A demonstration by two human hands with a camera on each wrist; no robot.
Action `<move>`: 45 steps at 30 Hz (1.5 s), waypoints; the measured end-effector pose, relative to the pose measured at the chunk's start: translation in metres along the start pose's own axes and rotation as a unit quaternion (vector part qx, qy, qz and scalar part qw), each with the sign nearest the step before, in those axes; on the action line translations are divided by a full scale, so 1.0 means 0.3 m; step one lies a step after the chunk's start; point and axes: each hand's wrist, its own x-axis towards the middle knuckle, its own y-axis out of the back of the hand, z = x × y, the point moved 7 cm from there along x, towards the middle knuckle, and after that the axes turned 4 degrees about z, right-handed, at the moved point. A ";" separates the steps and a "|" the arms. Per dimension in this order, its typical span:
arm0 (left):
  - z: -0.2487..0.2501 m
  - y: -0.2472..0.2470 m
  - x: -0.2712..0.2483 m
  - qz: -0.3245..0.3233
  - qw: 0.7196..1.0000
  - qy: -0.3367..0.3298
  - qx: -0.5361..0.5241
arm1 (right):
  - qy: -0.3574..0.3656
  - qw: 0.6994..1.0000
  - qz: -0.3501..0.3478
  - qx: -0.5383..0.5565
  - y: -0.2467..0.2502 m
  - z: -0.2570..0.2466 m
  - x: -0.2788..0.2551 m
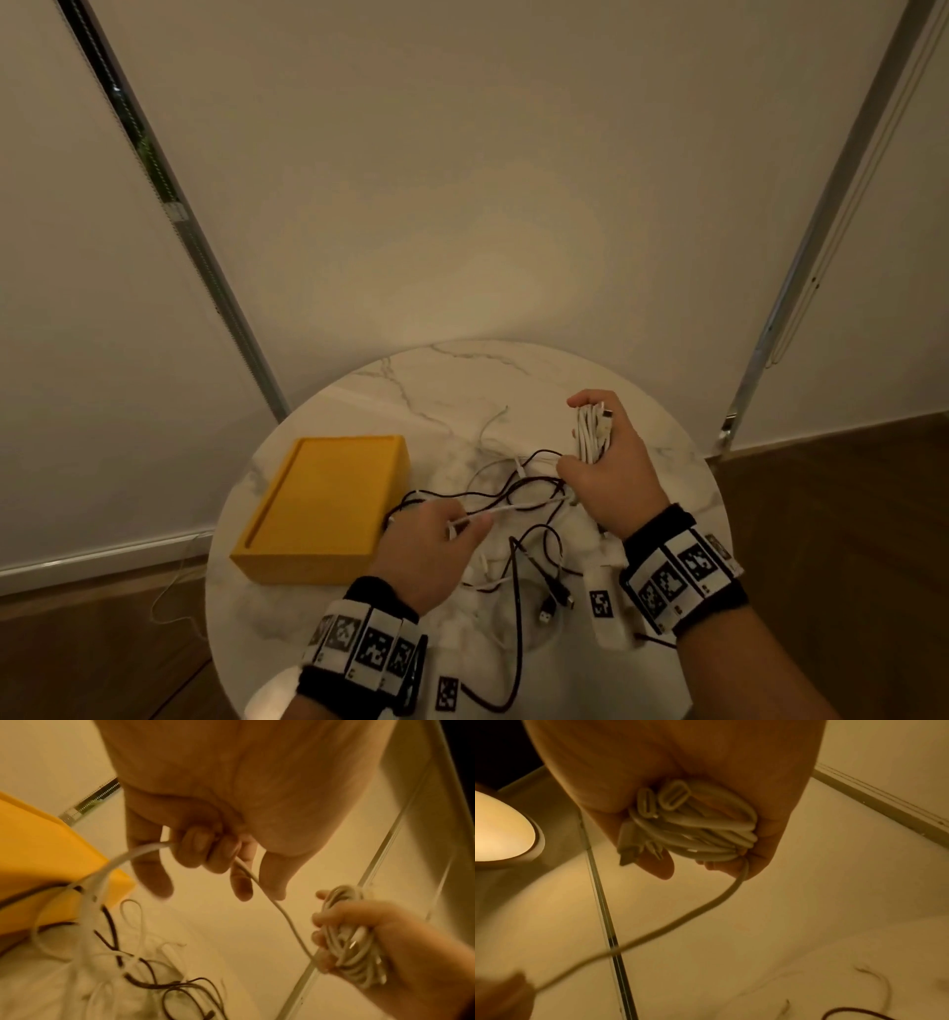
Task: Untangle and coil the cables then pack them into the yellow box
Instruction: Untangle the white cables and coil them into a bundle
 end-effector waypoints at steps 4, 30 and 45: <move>0.075 0.063 -0.002 0.092 0.991 -0.088 -0.038 | 0.022 0.991 -0.034 -0.127 -0.046 0.064 -0.019; 0.179 0.211 -0.048 0.174 0.943 -0.153 -0.239 | -0.159 0.924 -0.176 0.300 -0.342 0.053 -0.193; 0.149 0.200 -0.040 0.238 0.954 -0.168 -0.070 | -0.171 0.916 -0.174 0.319 -0.326 -0.012 -0.208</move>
